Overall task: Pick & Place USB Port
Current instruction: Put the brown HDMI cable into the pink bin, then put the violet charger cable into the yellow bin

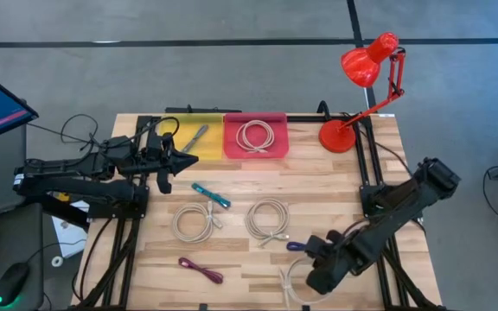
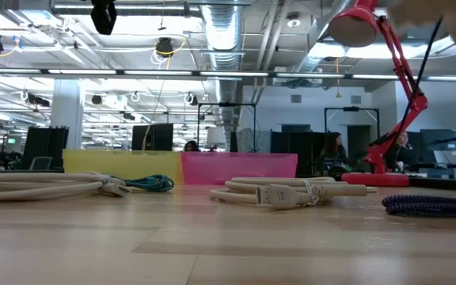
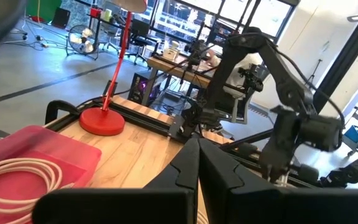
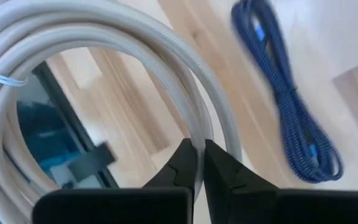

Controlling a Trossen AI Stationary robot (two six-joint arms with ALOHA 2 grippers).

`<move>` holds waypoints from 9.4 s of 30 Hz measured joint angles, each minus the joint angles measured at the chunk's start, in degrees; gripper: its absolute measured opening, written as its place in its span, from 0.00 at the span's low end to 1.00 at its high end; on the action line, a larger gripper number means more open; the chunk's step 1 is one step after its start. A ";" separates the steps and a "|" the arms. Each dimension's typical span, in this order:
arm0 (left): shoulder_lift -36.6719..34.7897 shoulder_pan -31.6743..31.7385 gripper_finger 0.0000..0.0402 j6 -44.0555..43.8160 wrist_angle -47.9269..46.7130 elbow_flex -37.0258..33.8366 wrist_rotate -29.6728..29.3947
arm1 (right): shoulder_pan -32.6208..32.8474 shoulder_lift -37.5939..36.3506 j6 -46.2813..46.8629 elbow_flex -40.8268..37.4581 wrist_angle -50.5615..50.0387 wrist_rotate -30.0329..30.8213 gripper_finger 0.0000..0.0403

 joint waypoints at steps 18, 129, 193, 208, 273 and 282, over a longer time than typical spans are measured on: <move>-0.01 -0.02 0.02 -0.14 0.00 0.00 0.02 | -7.33 -12.65 -5.59 0.07 -1.43 6.99 0.00; 0.02 -0.04 0.02 -0.20 0.20 -0.02 -0.61 | -66.86 15.93 -49.63 9.01 30.30 13.15 0.00; 0.02 -0.04 0.02 -0.18 0.16 -0.02 -0.61 | -64.47 8.74 -57.78 9.08 31.01 -1.12 0.20; 0.01 -0.02 0.02 -0.17 0.19 -0.02 3.18 | -54.83 -7.85 -60.96 9.09 25.95 -2.36 0.20; 0.03 -0.04 0.02 -0.15 0.22 -0.02 4.56 | -8.20 -0.47 -26.81 9.05 -27.71 -7.97 0.51; 0.01 -0.04 0.02 -0.15 0.22 -0.02 4.57 | -7.54 6.61 -27.70 9.01 -28.00 -6.90 0.46</move>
